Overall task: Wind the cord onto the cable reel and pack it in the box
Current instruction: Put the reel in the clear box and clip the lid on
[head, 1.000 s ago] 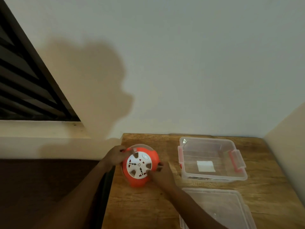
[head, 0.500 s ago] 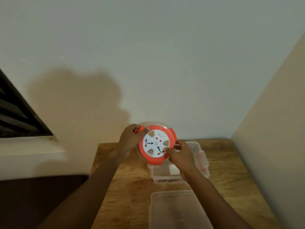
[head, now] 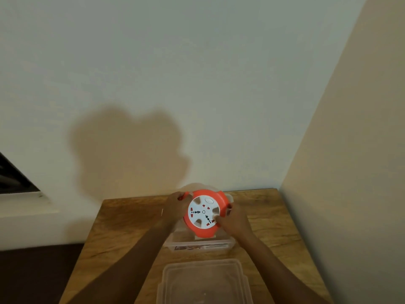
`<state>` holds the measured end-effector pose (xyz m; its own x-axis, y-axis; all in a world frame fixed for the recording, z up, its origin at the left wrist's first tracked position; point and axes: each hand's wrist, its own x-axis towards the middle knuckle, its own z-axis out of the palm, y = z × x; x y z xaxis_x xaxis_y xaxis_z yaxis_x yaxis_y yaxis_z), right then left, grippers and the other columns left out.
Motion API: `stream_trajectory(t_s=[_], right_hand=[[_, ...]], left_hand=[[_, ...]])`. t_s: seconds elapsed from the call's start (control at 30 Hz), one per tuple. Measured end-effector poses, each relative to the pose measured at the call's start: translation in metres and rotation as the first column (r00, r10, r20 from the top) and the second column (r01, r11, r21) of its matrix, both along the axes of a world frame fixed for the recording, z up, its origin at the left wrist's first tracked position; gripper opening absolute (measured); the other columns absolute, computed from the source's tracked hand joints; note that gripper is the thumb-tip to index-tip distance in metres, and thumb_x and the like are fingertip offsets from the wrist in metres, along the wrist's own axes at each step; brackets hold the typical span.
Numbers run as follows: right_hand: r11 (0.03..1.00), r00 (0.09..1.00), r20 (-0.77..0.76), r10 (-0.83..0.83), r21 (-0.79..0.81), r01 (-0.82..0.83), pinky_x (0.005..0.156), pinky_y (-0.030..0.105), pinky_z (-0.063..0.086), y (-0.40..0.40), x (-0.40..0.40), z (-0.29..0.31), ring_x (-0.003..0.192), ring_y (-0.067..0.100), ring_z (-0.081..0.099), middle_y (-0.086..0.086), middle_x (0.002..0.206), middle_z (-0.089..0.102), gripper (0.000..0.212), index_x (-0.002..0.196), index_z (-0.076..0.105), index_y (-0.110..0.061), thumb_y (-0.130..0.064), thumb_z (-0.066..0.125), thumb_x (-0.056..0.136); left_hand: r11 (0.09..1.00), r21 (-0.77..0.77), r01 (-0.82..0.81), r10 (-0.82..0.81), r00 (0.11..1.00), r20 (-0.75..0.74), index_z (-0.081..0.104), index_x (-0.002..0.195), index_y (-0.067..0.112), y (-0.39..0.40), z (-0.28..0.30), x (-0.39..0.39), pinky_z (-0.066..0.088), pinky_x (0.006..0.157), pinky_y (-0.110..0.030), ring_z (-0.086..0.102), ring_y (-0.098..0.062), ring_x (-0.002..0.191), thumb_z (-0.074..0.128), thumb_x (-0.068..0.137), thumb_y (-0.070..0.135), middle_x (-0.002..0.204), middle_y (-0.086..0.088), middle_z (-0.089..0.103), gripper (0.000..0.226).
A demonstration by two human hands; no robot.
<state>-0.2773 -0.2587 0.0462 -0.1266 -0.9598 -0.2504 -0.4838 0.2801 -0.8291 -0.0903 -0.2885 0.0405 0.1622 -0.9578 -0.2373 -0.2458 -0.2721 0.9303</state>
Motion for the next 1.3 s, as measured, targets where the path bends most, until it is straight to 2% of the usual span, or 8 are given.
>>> stream_trajectory(t_s=[0.13,0.3,0.47,0.8,0.9,1.07,1.2,1.3], right_hand=[[0.988,0.949,-0.273,0.157,0.032,-0.154,0.06,0.019,0.054,-0.009,-0.004,0.002,0.078,0.011,0.068,0.004,0.101,0.073,0.04,0.115,0.065,-0.012,-0.031,0.077,0.082],[0.953,0.822,-0.488,0.293,0.081,-0.291,0.074,0.024,0.055,-0.015,0.001,-0.005,0.086,0.013,0.069,0.002,0.104,0.072,0.037,0.119,0.063,-0.018,-0.036,0.069,0.087],[0.961,0.803,-0.536,0.262,0.072,-0.265,0.075,0.027,0.057,-0.02,0.005,-0.012,0.084,0.013,0.069,0.0,0.102,0.073,0.033,0.117,0.065,-0.02,-0.029,0.072,0.086],[0.97,0.817,-0.532,0.222,0.04,-0.238,0.084,0.027,0.056,-0.02,0.013,-0.028,0.093,0.012,0.07,-0.001,0.11,0.072,0.028,0.118,0.066,-0.017,-0.021,0.07,0.09],[0.974,0.835,-0.511,0.205,0.023,-0.225,0.085,0.027,0.054,-0.017,0.011,-0.031,0.096,0.012,0.069,-0.001,0.113,0.071,0.028,0.118,0.068,-0.017,-0.018,0.069,0.09],[0.969,0.849,-0.492,0.195,-0.036,-0.244,0.087,0.024,0.053,-0.007,0.009,-0.033,0.096,0.011,0.068,0.0,0.111,0.072,0.023,0.115,0.066,-0.017,-0.021,0.067,0.092],[0.966,0.855,-0.486,0.18,-0.076,-0.246,0.085,0.024,0.053,0.003,0.005,-0.031,0.094,0.01,0.068,-0.001,0.111,0.072,0.029,0.121,0.062,-0.019,-0.02,0.066,0.092],[0.953,0.872,-0.445,0.204,-0.114,-0.281,0.086,0.026,0.054,0.009,0.0,-0.023,0.098,0.012,0.068,-0.001,0.116,0.071,0.037,0.129,0.058,-0.024,-0.023,0.063,0.093]], left_hand=[[1.0,-0.005,0.015,-0.016,0.999,-0.047,0.075,0.097,0.013,0.009,-0.009,0.001,0.066,0.065,-0.033,0.079,-0.026,0.075,0.059,0.103,0.027,0.083,-0.006,0.081,0.022],[0.998,0.036,0.054,-0.049,0.989,-0.14,0.065,0.119,0.01,0.023,-0.029,-0.003,0.066,0.081,-0.04,0.075,-0.032,0.096,0.051,0.107,0.021,0.107,-0.015,0.076,0.021],[0.994,0.11,0.022,0.001,0.979,-0.205,0.063,0.122,0.012,0.026,-0.041,-0.007,0.059,0.094,-0.058,0.072,-0.039,0.105,0.05,0.108,0.019,0.115,-0.019,0.073,0.02],[0.969,0.246,-0.017,0.067,0.978,-0.196,0.062,0.117,0.026,0.017,-0.047,-0.009,0.063,0.074,-0.033,0.073,-0.025,0.099,0.07,0.093,0.015,0.107,-0.005,0.077,0.028],[0.978,0.206,-0.036,0.055,0.995,-0.089,0.062,0.117,0.023,0.017,-0.048,-0.014,0.062,0.077,-0.032,0.071,-0.022,0.097,0.068,0.095,0.015,0.11,-0.006,0.075,0.025],[0.993,0.108,-0.039,0.004,0.951,0.31,0.067,0.115,0.01,0.022,-0.044,-0.027,0.06,0.081,-0.035,0.071,-0.025,0.086,0.057,0.104,0.023,0.101,-0.014,0.075,0.02],[0.986,0.169,0.004,-0.087,0.869,0.488,0.066,0.114,0.005,0.021,-0.031,-0.033,0.056,0.1,-0.052,0.069,-0.035,0.108,0.053,0.104,0.033,0.111,-0.017,0.073,0.032],[0.972,0.229,0.062,-0.195,0.76,0.62,0.063,0.119,0.006,0.021,-0.021,-0.034,0.05,0.106,-0.054,0.065,-0.034,0.116,0.05,0.104,0.039,0.118,-0.014,0.072,0.038]])
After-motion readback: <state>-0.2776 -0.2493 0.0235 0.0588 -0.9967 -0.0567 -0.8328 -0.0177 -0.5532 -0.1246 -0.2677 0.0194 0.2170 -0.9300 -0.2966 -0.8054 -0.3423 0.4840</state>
